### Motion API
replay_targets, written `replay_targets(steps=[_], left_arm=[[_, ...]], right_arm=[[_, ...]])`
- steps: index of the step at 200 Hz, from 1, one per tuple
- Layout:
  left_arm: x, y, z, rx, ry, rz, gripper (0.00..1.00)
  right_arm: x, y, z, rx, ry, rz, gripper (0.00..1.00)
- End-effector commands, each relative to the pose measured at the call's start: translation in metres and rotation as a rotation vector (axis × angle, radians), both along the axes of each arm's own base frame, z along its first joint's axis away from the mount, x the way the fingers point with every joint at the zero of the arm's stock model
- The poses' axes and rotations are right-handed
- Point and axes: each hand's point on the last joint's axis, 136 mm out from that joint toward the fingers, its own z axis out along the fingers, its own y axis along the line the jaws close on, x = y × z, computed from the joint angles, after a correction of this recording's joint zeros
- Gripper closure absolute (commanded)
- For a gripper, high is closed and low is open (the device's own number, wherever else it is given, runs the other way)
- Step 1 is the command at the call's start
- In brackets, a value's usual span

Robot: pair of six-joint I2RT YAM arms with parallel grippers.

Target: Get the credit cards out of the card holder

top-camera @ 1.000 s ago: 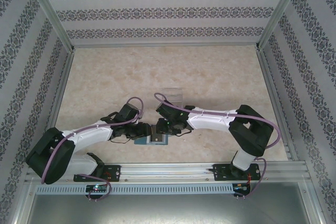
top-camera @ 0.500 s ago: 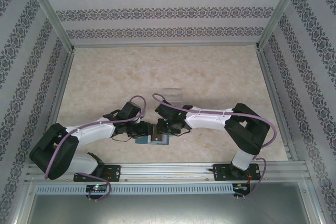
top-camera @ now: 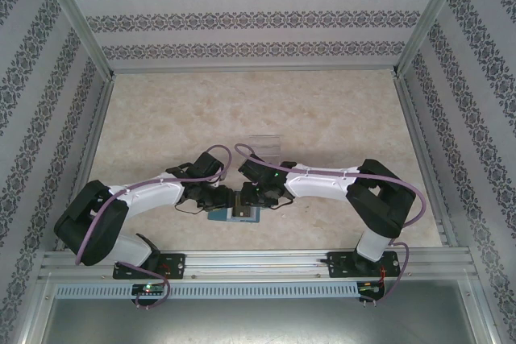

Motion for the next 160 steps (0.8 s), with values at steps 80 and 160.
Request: replay_targets(steps=[80,160], left_arm=[[-0.024,0.036,-0.035,0.205,0.073,-0.011,0.64],[-0.005,0.019,0.001,0.061,-0.064,0.055,0.6]], right_arm=[[-0.008,-0.029,-0.012,-0.141,0.002,-0.004,0.65],[-0.008,-0.026,-0.01,-0.129,0.0,0.001,0.69]])
